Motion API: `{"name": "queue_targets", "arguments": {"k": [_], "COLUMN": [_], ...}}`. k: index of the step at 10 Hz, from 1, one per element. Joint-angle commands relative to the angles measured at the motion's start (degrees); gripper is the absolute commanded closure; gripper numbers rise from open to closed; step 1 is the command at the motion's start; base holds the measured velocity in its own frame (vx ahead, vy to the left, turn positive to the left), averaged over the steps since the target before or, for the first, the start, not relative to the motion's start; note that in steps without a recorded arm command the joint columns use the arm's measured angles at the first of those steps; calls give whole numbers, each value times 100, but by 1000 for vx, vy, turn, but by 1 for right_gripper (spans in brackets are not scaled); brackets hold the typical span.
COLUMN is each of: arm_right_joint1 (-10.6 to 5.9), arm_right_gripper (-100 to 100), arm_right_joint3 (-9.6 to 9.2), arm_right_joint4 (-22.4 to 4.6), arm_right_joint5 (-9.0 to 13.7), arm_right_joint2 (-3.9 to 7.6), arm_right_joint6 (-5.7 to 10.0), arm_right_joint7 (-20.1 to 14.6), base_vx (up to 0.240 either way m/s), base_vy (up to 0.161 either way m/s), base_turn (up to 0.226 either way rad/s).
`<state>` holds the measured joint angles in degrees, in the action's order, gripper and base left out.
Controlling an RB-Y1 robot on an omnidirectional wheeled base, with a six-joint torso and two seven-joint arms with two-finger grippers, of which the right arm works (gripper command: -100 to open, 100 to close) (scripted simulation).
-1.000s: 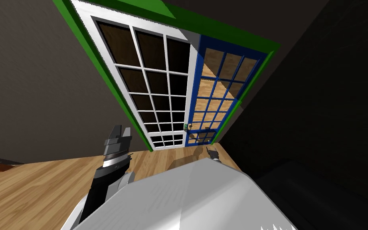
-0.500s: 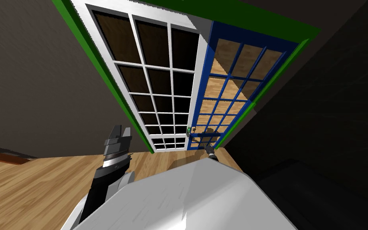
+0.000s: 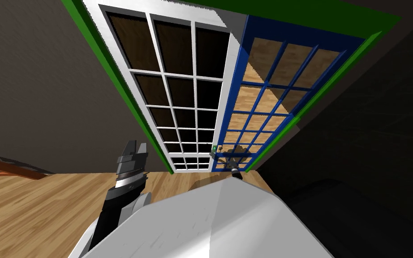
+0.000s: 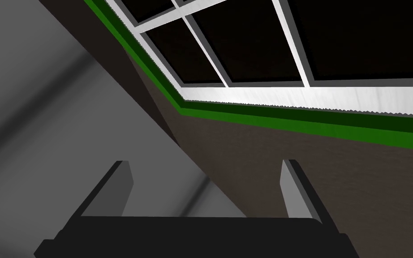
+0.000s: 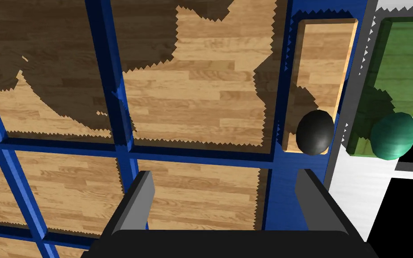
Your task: Pull the door open
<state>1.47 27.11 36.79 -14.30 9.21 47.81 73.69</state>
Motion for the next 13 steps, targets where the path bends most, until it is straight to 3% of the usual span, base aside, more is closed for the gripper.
{"name": "queue_targets", "arguments": {"k": [1, 5, 6, 7, 12, 13], "arm_right_joint1": [-147, -476, -467, -467, -467, -348], "arm_right_gripper": [-100, -100, -100, 100, 100, 100], "arm_right_joint3": [-24, -145, -117, -117, -117, -88], "arm_right_joint4": [-41, 31, -7, -7, -7, -48], "arm_right_joint5": [-11, -60, -50, -50, -50, -12], "arm_right_joint2": [-39, -154, -154, -154, -154, -119], "arm_right_joint6": [34, 67, 47, 47, 47, 36], "arm_right_joint7": [29, 30, 58, 58, 58, -32], "base_vx": [170, 205, 78, -29, -12, -81], "base_vy": [-3, 13, 5, 12, -1, 9], "base_turn": [83, 100, -16, 3, 6, -16]}}
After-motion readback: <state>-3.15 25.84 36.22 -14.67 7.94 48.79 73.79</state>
